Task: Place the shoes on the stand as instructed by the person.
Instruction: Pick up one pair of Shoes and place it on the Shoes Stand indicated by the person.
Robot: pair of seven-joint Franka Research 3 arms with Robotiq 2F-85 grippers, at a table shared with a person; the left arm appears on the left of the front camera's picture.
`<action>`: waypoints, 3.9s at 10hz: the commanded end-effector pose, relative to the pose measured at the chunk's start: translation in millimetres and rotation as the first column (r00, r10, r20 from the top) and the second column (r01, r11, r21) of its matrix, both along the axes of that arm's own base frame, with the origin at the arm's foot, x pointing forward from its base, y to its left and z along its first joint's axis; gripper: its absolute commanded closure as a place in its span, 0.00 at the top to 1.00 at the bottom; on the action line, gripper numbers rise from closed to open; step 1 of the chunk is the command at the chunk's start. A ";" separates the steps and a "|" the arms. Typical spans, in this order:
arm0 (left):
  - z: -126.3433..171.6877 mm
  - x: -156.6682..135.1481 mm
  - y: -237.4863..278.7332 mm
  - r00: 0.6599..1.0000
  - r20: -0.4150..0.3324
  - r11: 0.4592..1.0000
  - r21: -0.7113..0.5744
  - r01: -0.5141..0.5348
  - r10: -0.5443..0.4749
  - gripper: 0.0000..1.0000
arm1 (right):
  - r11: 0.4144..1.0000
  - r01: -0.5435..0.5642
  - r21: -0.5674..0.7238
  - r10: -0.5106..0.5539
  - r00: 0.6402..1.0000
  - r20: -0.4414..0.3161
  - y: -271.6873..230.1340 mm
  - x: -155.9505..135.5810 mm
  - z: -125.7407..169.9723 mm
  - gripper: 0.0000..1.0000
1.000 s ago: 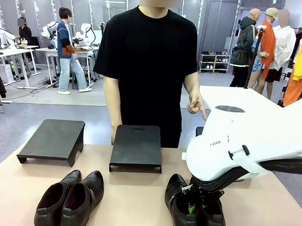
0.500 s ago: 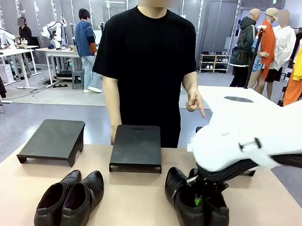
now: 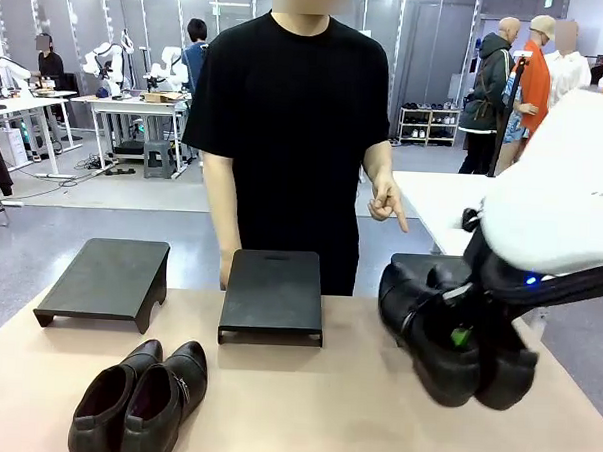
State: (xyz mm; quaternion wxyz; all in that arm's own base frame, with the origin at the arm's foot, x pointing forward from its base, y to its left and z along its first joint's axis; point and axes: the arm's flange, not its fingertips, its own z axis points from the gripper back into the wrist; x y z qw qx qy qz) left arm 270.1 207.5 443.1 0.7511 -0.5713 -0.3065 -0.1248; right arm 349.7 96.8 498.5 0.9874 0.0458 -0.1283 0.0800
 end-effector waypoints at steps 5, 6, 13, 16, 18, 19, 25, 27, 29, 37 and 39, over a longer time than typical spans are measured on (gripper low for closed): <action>-0.9 -1.4 1.3 1.000 0.020 1.000 -0.002 0.014 -0.014 1.00 | 1.000 0.009 -0.021 -0.008 0.999 0.049 -43.1 12.5 13.6 0.00; -0.9 -1.4 1.3 1.000 0.020 1.000 -0.002 0.014 -0.014 1.00 | 1.000 0.009 -0.021 -0.008 0.999 0.049 -43.1 12.5 13.6 0.00; -0.9 -1.4 1.3 1.000 0.020 1.000 -0.002 0.014 -0.014 1.00 | 0.999 0.046 -0.024 -0.043 0.993 0.113 -51.4 52.2 21.0 0.08; -0.9 -1.4 1.3 1.000 0.020 1.000 -0.002 0.014 -0.014 1.00 | 1.000 0.010 -0.027 -0.006 0.990 0.138 -55.4 102.7 14.0 0.08; -0.9 -1.4 1.3 1.000 0.020 1.000 -0.002 0.014 -0.014 1.00 | 1.000 0.021 0.001 -0.020 0.980 0.196 -59.3 130.5 5.4 0.08; -0.9 -1.4 1.3 1.000 0.020 1.000 -0.002 0.014 -0.014 1.00 | 0.999 0.037 -0.006 -0.035 0.977 0.208 -59.9 142.3 -3.0 0.08; -0.9 -1.4 1.3 1.000 0.020 1.000 -0.002 0.014 -0.014 1.00 | 0.994 0.102 0.036 -0.108 0.968 0.225 -67.9 202.2 -36.5 0.08; -0.9 -1.4 1.3 1.000 0.020 1.000 -0.002 0.014 -0.014 1.00 | 0.992 0.117 0.054 -0.126 0.970 0.210 -73.2 217.2 -44.7 0.08; -0.9 -1.4 1.3 1.000 0.020 1.000 -0.002 0.014 -0.014 1.00 | 0.990 0.127 0.067 -0.138 0.970 0.201 -76.2 225.7 -49.0 0.08; -0.9 -1.4 1.3 1.000 0.020 1.000 -0.002 0.014 -0.014 1.00 | 0.985 0.155 0.070 -0.166 0.969 0.183 -78.5 242.1 -73.6 0.08; -0.9 -1.4 1.3 1.000 0.020 1.000 -0.002 0.014 -0.014 1.00 | 0.983 0.162 0.084 -0.174 0.970 0.168 -79.8 244.3 -74.1 0.08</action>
